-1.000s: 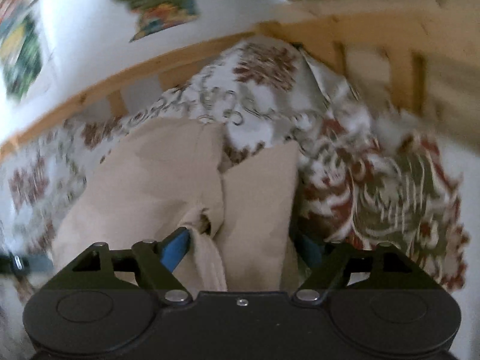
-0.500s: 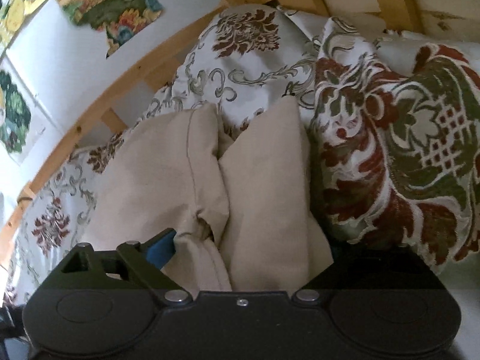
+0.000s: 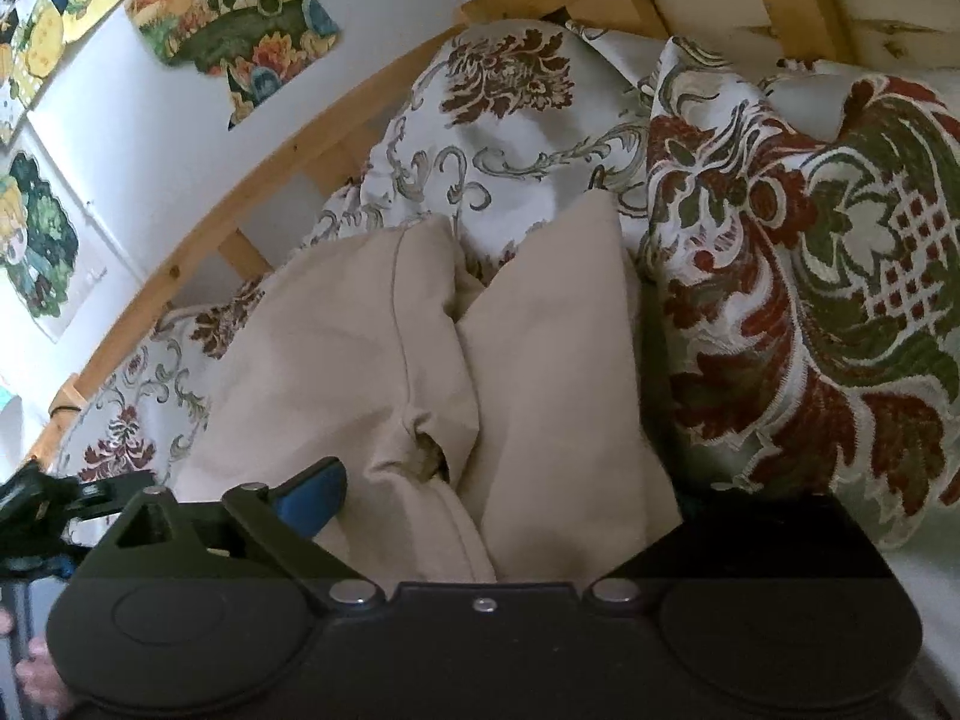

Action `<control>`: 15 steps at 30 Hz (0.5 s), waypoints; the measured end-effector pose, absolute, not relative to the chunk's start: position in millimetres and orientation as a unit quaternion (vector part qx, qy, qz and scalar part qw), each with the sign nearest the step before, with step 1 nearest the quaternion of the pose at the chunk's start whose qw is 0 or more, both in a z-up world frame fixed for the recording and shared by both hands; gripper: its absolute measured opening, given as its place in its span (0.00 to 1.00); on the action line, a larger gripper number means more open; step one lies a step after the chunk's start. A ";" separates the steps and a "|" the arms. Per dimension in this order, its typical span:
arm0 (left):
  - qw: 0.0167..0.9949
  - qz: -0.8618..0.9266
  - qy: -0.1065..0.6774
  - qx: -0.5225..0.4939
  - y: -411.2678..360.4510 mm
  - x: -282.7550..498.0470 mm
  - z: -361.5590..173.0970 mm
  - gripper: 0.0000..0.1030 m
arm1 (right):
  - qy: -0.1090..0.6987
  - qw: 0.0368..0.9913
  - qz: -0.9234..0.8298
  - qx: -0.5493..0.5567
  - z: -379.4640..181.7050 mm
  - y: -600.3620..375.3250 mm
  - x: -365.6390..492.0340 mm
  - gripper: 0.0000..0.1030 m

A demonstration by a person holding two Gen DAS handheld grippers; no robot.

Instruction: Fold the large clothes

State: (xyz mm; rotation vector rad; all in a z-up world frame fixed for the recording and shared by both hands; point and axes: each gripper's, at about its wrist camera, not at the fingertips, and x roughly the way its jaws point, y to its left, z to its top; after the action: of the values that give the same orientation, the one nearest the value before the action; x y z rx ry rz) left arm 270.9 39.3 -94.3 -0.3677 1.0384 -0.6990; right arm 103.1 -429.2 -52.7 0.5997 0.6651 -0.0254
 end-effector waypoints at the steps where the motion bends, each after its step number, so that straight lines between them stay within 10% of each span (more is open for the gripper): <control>1: 0.788 -0.334 0.487 -0.174 37.5 273.9 -97.5 0.99 | 0.319 0.904 -0.012 0.286 -54.1 -428.3 102.8 0.94; 9: 0.762 -0.364 0.511 -0.163 24.3 288.8 -110.5 0.97 | 0.318 0.914 -0.007 0.251 -59.9 -418.2 106.3 0.92; 15: 0.794 -0.346 0.489 -0.104 12.6 273.7 -95.4 0.81 | 0.328 0.919 0.001 0.220 -58.4 -409.7 107.9 0.62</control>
State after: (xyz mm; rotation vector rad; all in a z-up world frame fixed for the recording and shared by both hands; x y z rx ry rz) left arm 273.7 12.6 -95.4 -0.2245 1.0517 -0.7447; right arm 107.9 -409.7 -58.4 0.4522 0.6749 0.0017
